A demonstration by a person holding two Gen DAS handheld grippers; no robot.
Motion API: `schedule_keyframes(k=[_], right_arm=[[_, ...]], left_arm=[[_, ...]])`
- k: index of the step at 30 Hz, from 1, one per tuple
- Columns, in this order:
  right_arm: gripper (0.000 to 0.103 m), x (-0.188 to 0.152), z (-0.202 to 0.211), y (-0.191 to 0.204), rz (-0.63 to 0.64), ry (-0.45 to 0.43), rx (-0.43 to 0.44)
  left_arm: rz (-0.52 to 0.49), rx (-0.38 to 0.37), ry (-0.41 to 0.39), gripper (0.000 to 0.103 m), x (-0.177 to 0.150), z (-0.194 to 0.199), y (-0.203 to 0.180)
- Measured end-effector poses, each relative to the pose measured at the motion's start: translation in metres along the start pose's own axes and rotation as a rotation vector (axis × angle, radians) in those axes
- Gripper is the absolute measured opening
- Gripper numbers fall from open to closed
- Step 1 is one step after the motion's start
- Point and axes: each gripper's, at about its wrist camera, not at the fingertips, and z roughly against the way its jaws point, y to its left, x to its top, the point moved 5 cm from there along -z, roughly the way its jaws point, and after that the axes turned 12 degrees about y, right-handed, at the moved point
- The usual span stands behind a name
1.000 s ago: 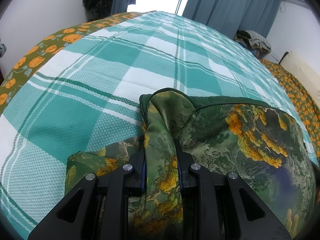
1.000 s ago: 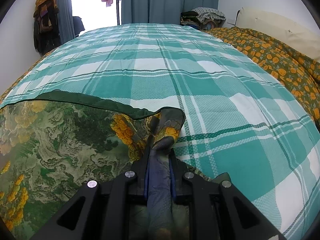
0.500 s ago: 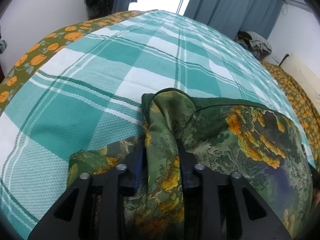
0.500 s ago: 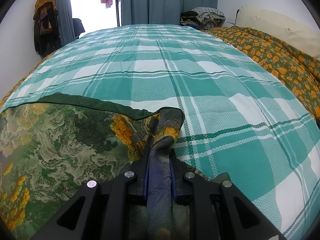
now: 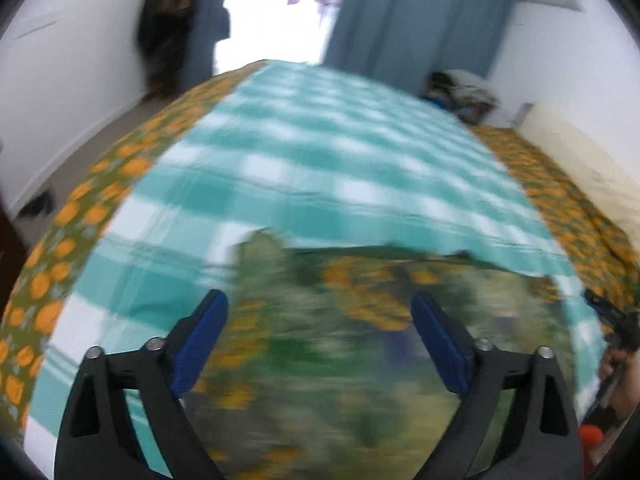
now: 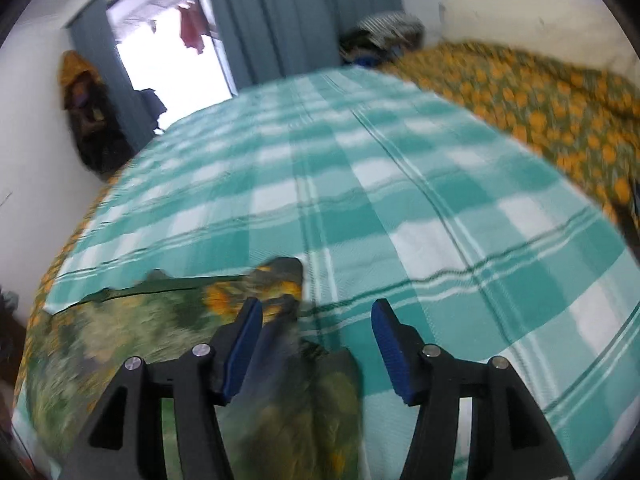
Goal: Fold large clothes
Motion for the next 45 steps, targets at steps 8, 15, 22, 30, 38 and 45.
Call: schedule_keyframes(k=[8,15,22,30,38,45], right_arm=[[0.058,-0.061,-0.011,0.05,0.099,0.107,0.158],[0.058,-0.089,-0.051,0.033,0.008,0.15,0.195],[0.058,-0.095,-0.035,0.034,0.004,0.129,0.166],[0.058,-0.14,0.014,0.008,-0.015,0.141,0.133],[0.064,-0.191,0.018,-0.033,-0.327,0.222,0.313],[0.069,-0.169,-0.03,-0.047,-0.604,0.189,0.48]], left_arm=[[-0.198,-0.082,0.248,0.098,-0.025,-0.104,-0.115],[-0.199,0.007,0.243,0.102,-0.044,-0.148,-0.111],[-0.313,0.021,0.226,0.102,-0.071,-0.108,-0.116],[-0.356,0.02,0.214,0.102,-0.118,-0.072,-0.121],[-0.366,-0.085,0.138,0.102,-0.118,-0.036,-0.159],[-0.488,-0.08,0.292,0.103,-0.131,-0.108,-0.207]])
